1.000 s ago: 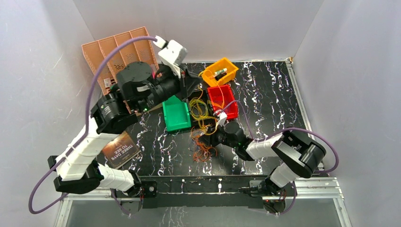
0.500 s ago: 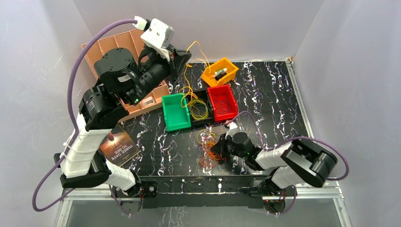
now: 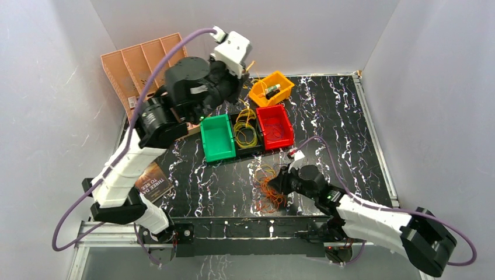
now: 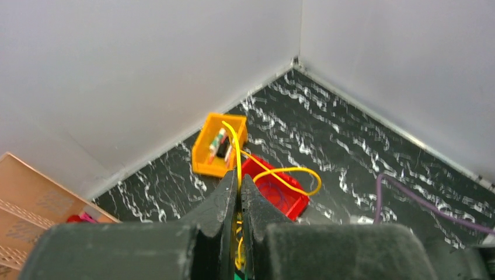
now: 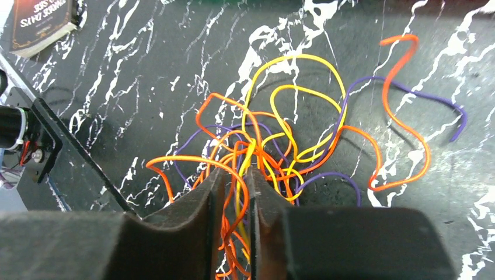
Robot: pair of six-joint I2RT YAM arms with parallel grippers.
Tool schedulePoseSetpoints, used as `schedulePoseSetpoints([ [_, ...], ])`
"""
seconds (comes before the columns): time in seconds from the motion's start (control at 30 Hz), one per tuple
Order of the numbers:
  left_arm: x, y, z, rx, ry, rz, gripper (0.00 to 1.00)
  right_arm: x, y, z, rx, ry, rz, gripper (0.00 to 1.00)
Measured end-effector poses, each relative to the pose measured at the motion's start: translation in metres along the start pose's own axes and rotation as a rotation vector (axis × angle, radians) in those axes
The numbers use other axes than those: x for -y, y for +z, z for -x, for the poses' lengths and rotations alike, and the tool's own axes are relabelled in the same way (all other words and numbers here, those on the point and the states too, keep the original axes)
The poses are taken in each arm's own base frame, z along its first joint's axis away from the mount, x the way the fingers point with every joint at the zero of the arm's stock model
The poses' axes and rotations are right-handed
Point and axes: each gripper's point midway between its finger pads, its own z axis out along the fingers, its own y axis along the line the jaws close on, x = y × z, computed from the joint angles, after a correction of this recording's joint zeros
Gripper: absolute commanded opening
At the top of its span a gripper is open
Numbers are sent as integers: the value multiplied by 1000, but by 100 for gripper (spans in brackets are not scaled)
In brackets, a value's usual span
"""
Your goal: Untangle the cables
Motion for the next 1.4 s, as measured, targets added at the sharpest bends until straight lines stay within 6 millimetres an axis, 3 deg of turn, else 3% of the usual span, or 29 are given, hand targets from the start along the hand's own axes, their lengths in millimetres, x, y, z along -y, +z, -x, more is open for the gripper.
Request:
schedulePoseSetpoints([
  [0.17,20,30,-53,-143,35,-23,0,-9,-13,20,43,-23,8,44],
  [0.3,32,53,-109,-279,58,-45,0,-10,-21,26,44,-28,-3,54],
  [0.43,15,66,-155,-387,25,-35,0,-16,-27,37,39,-44,-12,57],
  [0.53,-3,73,-177,-431,-8,-10,0,-27,-32,56,65,-53,2,57],
  [0.77,-7,82,-193,-442,-41,-32,0,-44,-43,87,126,-74,28,58],
  [1.4,-27,96,-205,-430,-64,-15,0,-42,-51,93,156,-74,9,59],
])
